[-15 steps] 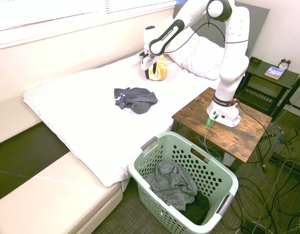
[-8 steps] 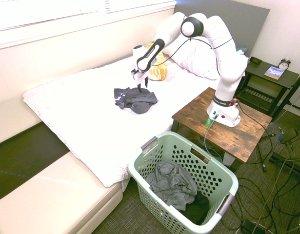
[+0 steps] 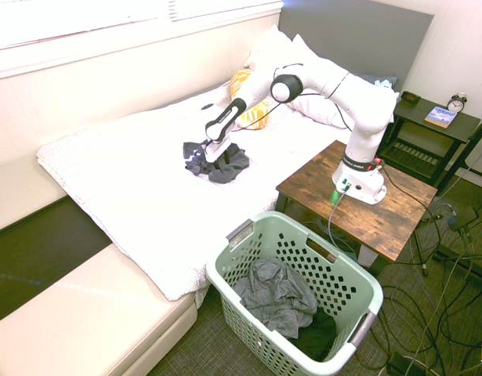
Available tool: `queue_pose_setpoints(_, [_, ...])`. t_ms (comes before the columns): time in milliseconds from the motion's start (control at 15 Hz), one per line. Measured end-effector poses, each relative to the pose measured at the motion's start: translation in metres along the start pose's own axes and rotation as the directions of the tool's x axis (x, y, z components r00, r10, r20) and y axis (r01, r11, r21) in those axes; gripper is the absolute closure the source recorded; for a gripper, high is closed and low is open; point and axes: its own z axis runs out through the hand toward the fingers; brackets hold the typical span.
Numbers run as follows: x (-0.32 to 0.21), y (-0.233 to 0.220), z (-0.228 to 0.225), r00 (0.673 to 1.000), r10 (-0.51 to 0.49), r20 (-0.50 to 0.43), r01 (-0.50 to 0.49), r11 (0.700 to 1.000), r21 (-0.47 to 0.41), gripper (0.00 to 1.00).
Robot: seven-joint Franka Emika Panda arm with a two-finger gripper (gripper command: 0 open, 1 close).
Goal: Put my clothes in the laundry bag
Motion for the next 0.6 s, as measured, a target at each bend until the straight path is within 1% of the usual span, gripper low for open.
queue_pose_setpoints(400, [0.022, -0.009, 0.012, 0.999, -0.003, 0.048, 0.005, 0.999, -0.032, 1.00])
queue_pose_setpoints(600, [0.025, -0.011, 0.007, 0.999, -0.009, 0.047, 0.010, 1.000, -0.025, 1.00])
